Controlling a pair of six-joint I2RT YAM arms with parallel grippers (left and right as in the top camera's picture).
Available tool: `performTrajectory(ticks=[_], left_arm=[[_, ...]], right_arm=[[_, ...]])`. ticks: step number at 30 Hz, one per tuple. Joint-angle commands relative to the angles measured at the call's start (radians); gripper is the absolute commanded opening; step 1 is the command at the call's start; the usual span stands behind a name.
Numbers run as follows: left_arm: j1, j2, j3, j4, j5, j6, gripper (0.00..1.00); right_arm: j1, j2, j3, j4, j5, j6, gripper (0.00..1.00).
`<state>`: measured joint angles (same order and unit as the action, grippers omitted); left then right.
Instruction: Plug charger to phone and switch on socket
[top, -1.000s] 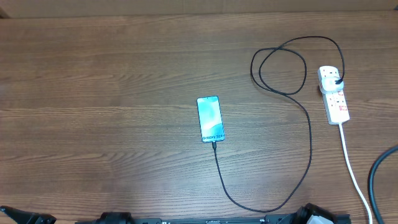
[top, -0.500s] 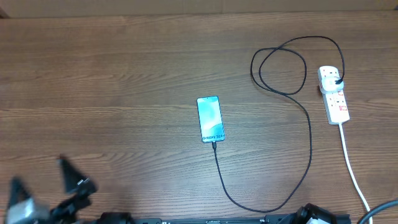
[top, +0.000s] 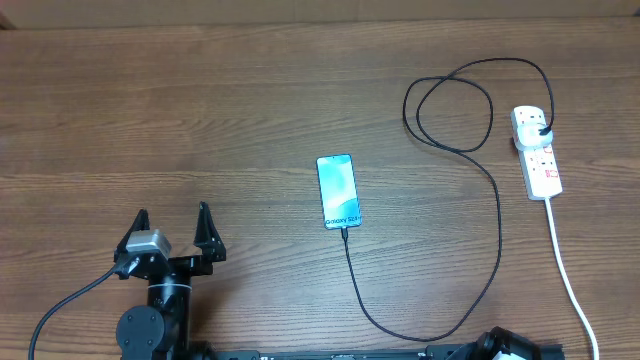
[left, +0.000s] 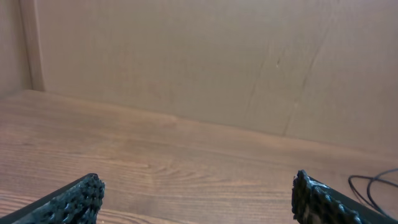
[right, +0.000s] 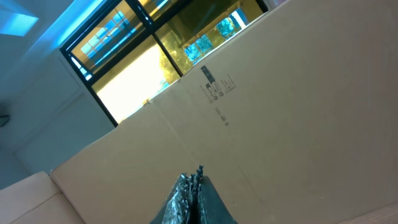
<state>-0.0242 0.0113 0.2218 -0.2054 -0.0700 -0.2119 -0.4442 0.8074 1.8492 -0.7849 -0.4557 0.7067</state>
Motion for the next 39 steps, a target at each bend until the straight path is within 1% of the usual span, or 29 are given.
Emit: performTrajectory(ticks=[1, 11, 18, 23, 27, 36, 39], left_arm=[[0.003, -0.006, -0.022, 0.008, 0.015, -0.024, 1.00], [0.003, -0.006, -0.135, 0.045, 0.018, -0.039, 1.00], [0.003, -0.006, -0.137, 0.008, 0.016, -0.039, 1.00], [0.003, -0.006, -0.137, -0.005, -0.018, -0.026, 1.00], [0.003, -0.006, -0.137, 0.000, -0.015, 0.011, 1.00], [0.003, -0.006, -0.137, 0.012, -0.012, 0.010, 1.00], [0.003, -0.006, -0.137, 0.011, 0.021, 0.010, 1.00]], right_arm=[[0.006, -0.006, -0.004, 0.013, 0.010, 0.000, 0.05], [0.006, -0.029, -0.004, 0.013, 0.010, 0.000, 0.08], [0.006, -0.035, -0.004, 0.013, 0.037, 0.000, 0.08], [0.006, -0.036, -0.004, 0.013, 0.037, 0.000, 0.09], [0.006, -0.036, -0.004, 0.013, 0.037, 0.000, 0.09], [0.006, -0.036, -0.004, 0.008, 0.036, 0.000, 0.09], [0.026, -0.036, -0.004, 0.003, 0.037, 0.000, 0.09]])
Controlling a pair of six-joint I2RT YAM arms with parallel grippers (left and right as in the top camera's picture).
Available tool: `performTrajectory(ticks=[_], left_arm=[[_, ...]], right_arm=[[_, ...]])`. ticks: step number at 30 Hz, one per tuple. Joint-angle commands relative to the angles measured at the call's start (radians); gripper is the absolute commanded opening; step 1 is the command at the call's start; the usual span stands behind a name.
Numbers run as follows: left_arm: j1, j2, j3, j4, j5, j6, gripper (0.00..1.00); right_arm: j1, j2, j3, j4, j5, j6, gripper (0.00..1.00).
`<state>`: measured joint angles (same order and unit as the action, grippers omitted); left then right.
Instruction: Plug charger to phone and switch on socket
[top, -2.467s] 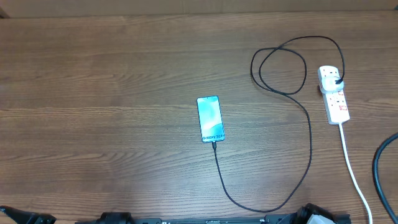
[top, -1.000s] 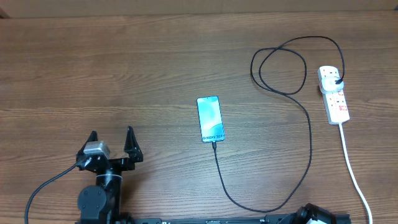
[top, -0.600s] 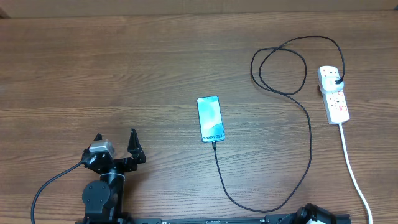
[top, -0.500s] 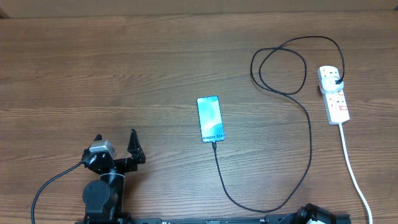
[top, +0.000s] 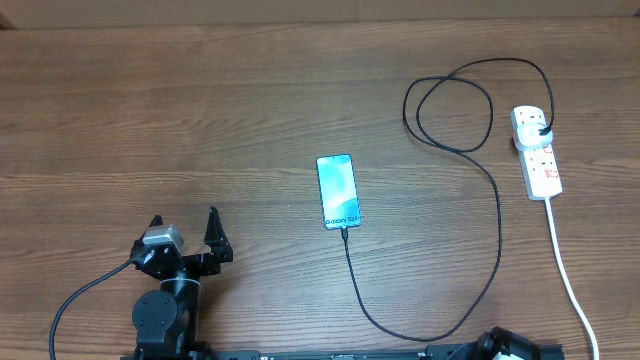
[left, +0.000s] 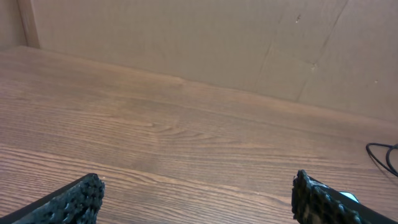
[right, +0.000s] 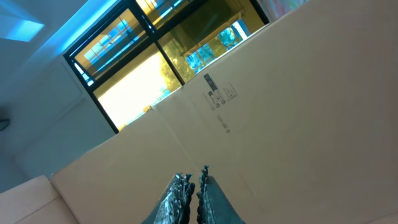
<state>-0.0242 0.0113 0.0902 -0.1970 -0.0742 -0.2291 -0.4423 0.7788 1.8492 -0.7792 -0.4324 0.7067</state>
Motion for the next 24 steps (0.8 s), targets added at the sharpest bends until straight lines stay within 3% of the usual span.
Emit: performTrajectory(ticks=[1, 10, 15, 19, 24], left_arm=[[0.003, -0.006, -0.006, 0.003, 0.035, 0.027, 1.00], [0.003, -0.006, -0.027, -0.006, 0.058, 0.028, 1.00], [0.003, -0.003, -0.064, 0.080, 0.085, 0.051, 1.00], [0.003, -0.003, -0.086, 0.123, 0.118, 0.142, 0.99], [0.003, -0.003, -0.086, 0.123, 0.117, 0.155, 1.00]], right_arm=[[0.036, -0.008, -0.004, -0.004, 0.013, 0.000, 0.09], [0.078, -0.008, -0.004, -0.008, 0.051, -0.008, 0.13], [0.078, -0.022, -0.004, -0.008, 0.055, -0.008, 0.13], [0.078, -0.064, -0.004, -0.016, 0.089, -0.008, 0.14], [0.078, -0.112, -0.004, -0.034, 0.137, -0.007, 0.14]])
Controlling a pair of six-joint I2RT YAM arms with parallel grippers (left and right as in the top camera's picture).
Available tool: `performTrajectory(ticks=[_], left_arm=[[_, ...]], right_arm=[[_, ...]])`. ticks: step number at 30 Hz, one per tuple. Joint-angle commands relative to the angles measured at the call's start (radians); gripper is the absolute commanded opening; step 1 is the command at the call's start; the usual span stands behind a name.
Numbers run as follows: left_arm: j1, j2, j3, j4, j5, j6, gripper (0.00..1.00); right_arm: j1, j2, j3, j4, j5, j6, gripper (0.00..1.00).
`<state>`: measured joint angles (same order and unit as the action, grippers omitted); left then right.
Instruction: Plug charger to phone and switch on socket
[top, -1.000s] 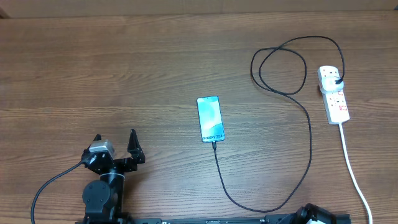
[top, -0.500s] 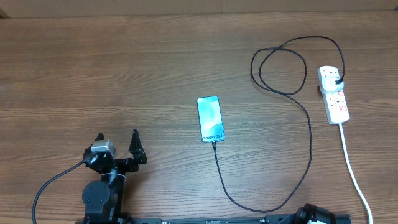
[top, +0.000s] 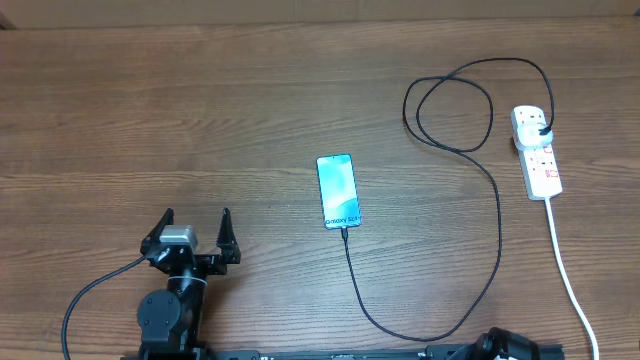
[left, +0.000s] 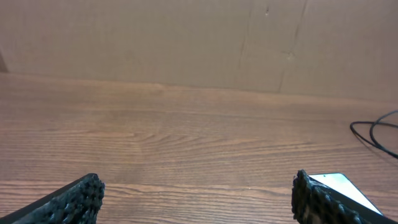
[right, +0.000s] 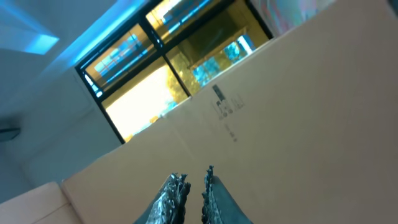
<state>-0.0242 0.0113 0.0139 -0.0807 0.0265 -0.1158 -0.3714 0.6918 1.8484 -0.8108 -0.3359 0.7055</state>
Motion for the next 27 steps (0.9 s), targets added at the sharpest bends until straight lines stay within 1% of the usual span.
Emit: performTrajectory(ticks=[1, 7, 9, 13, 17, 19, 21, 22, 23, 24, 26, 27], left_arm=[[0.003, -0.003, -0.010, 0.006, 0.016, 0.042, 1.00], [0.003, -0.003, -0.010, 0.006, 0.016, 0.042, 1.00], [0.003, -0.003, -0.010, 0.007, 0.016, 0.042, 1.00], [0.003, -0.003, -0.010, 0.007, 0.016, 0.042, 1.00], [0.003, -0.003, -0.010, 0.006, 0.016, 0.042, 1.00], [0.003, -0.003, -0.010, 0.006, 0.016, 0.042, 1.00], [0.003, -0.003, -0.010, 0.007, 0.016, 0.042, 1.00], [0.003, -0.003, -0.010, 0.007, 0.016, 0.042, 1.00], [0.003, -0.003, -0.010, 0.006, 0.016, 0.042, 1.00], [0.003, -0.003, -0.010, 0.006, 0.016, 0.042, 1.00], [0.003, -0.003, -0.010, 0.007, 0.016, 0.042, 1.00], [0.003, -0.003, -0.010, 0.006, 0.016, 0.042, 1.00]], right_arm=[[0.007, -0.034, -0.003, -0.002, 0.040, -0.005, 0.14], [0.007, -0.105, -0.021, 0.017, 0.040, -0.006, 0.14], [0.018, -0.160, -0.056, 0.038, 0.040, -0.006, 0.14], [0.101, -0.269, -0.147, 0.110, 0.041, -0.006, 0.14], [0.170, -0.413, -0.263, 0.190, 0.131, -0.006, 0.15], [0.188, -0.486, -0.318, 0.228, 0.164, -0.006, 0.17], [0.191, -0.514, -0.343, 0.257, 0.164, -0.006, 0.20], [0.191, -0.517, -0.348, 0.266, 0.174, -0.006, 0.24], [0.188, -0.516, -0.352, 0.271, 0.204, -0.006, 0.40], [0.185, -0.515, -0.356, 0.267, 0.228, -0.006, 0.52], [0.185, -0.515, -0.376, 0.227, 0.277, -0.006, 0.96], [0.185, -0.515, -0.385, 0.201, 0.289, -0.006, 1.00]])
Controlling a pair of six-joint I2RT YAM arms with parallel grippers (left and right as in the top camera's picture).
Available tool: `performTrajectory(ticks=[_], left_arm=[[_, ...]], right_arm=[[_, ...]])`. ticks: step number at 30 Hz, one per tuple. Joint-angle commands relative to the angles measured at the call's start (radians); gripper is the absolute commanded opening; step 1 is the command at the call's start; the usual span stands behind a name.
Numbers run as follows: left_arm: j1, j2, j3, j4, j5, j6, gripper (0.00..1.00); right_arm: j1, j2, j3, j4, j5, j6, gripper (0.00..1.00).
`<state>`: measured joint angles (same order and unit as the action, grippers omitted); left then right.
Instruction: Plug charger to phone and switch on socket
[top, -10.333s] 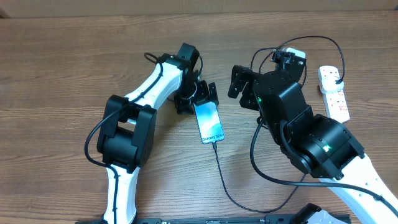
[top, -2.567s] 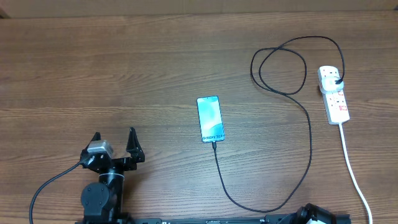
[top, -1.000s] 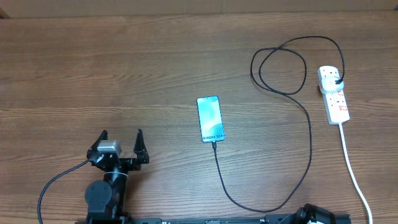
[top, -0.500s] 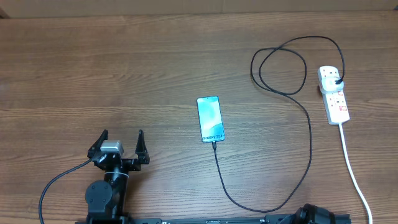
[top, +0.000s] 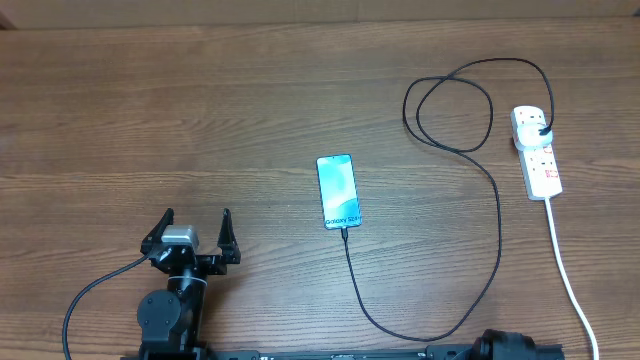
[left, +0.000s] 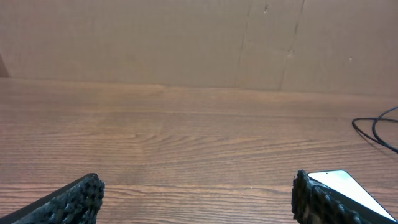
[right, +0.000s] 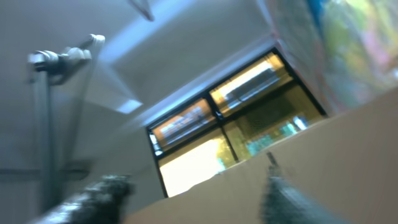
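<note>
A phone (top: 337, 190) lies screen up and lit at the table's middle. A black charger cable (top: 497, 230) meets its near edge, loops along the front, and runs back to a plug (top: 541, 127) in the white power strip (top: 537, 160) at the right. My left gripper (top: 195, 218) stands open at the front left, well left of the phone. In the left wrist view the gripper (left: 196, 186) has nothing between its fingers, and the phone (left: 345, 185) shows just behind the right finger (left: 314, 199). My right gripper (right: 193, 180) is open and points upward, blurred.
A cardboard wall (left: 186, 37) closes the table's far side. The strip's white lead (top: 565, 265) runs to the front right edge. Only a dark part of the right arm (top: 510, 346) shows at the bottom edge of the overhead view.
My right gripper's jaws, a narrow slit apart before, now stand wide apart, and its view has tilted further up and blurred. The left gripper, phone and cable have not moved.
At first my left gripper stood open at the front left and my right gripper was shut, pointing up at the cardboard wall. Then the left gripper sat nearer the front edge, turned towards the phone. The right jaws parted a little each time and are now wide.
</note>
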<state>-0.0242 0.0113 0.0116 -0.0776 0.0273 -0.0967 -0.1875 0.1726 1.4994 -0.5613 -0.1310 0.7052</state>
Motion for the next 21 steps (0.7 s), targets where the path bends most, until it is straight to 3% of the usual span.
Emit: performTrajectory(ticks=[1, 6, 14, 21], left_arm=[[0.003, -0.003, -0.007, 0.004, 0.015, 0.023, 1.00], [0.003, -0.003, -0.007, 0.004, 0.015, 0.023, 1.00], [0.003, -0.003, -0.007, 0.004, 0.015, 0.023, 1.00], [0.003, -0.003, -0.007, 0.003, 0.015, 0.023, 1.00]], right_arm=[[0.002, 0.004, -0.050, -0.077, 0.099, -0.005, 1.00], [0.002, 0.004, -0.154, -0.264, 0.260, 0.004, 1.00], [0.002, 0.004, -0.385, -0.248, 0.472, 0.005, 1.00], [0.002, 0.030, -0.819, 0.013, 0.402, 0.005, 1.00]])
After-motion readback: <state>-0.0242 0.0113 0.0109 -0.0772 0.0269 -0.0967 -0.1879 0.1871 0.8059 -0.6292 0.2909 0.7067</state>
